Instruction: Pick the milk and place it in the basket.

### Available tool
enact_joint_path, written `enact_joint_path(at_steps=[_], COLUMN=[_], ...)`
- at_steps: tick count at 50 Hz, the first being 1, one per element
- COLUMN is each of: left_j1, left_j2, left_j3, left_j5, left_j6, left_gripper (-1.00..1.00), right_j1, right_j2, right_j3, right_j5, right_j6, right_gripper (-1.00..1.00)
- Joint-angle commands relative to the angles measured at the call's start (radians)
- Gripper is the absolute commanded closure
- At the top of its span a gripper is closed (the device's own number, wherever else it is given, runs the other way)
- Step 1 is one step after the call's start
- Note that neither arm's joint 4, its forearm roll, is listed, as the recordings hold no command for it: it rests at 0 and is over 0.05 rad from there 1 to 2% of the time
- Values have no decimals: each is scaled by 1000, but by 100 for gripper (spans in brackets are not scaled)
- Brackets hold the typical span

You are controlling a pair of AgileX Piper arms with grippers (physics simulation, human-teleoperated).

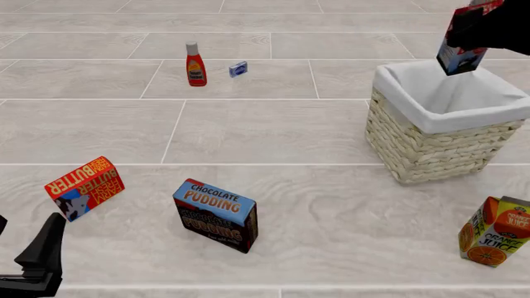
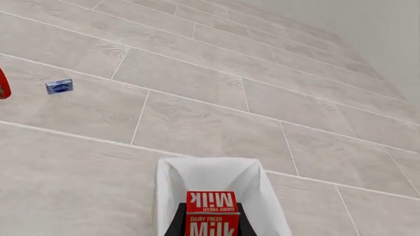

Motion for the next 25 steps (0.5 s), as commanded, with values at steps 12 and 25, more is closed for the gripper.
enact_joint_path(at_steps=[12,25], left_j1=[0,0], left_j2=[0,0], left_j3=[0,0], left_j5=[0,0], left_j6=[0,0], left_gripper=[-100,-100], right_j1=[-33,-49], right_j2=[86,147], right_j3=[-1,11], right_j5=[-49,-76], right_j6=[5,-1], right_gripper=[100,100])
